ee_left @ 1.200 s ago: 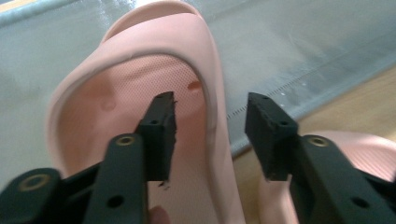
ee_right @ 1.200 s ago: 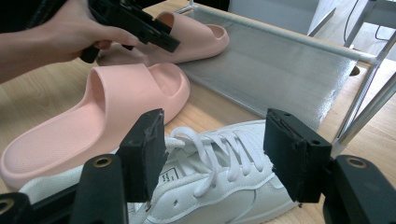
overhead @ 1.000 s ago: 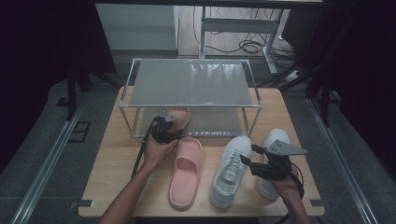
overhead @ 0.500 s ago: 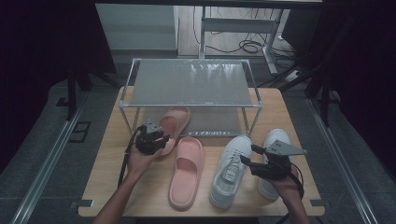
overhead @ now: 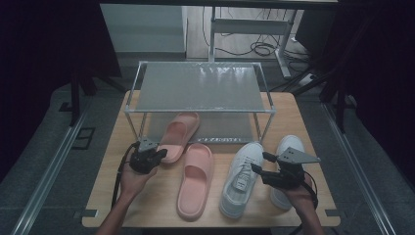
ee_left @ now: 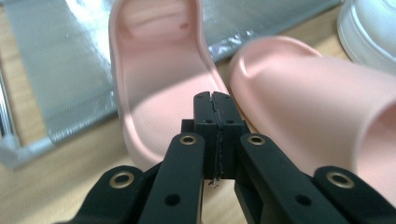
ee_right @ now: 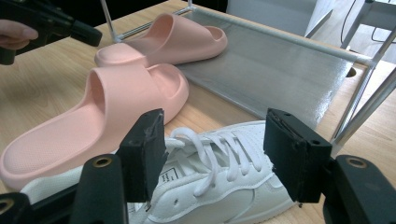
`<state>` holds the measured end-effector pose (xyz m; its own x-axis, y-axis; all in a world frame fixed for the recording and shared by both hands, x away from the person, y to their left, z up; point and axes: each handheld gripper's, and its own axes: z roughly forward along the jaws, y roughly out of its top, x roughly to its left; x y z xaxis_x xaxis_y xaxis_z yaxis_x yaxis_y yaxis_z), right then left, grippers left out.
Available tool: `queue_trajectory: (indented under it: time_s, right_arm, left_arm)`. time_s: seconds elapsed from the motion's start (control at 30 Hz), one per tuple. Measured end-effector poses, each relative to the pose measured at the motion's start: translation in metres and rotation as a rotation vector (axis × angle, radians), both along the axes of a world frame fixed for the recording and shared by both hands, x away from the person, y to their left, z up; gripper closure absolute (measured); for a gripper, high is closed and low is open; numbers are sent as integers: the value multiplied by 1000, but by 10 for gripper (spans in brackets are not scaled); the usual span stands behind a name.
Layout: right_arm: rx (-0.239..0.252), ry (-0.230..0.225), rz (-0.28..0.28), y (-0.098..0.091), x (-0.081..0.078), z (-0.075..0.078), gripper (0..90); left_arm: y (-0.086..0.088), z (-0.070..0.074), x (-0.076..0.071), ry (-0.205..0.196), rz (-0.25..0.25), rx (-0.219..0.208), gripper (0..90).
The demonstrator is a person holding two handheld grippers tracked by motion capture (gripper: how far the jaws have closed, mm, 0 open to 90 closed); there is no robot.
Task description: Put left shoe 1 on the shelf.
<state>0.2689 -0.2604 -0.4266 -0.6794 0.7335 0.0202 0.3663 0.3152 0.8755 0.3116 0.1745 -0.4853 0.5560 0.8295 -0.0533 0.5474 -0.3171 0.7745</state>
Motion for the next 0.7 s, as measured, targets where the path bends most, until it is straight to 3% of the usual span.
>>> queue_trajectory:
  time_s: [0.33, 0.7]
  right_arm:
    - [-5, 2, 4, 1, 0, 0, 385]
    - [-7, 4, 5, 2, 0, -1, 385]
  left_arm:
    - [15, -16, -22, 58, -11, 0, 900]
    - [11, -28, -16, 98, -30, 27, 900]
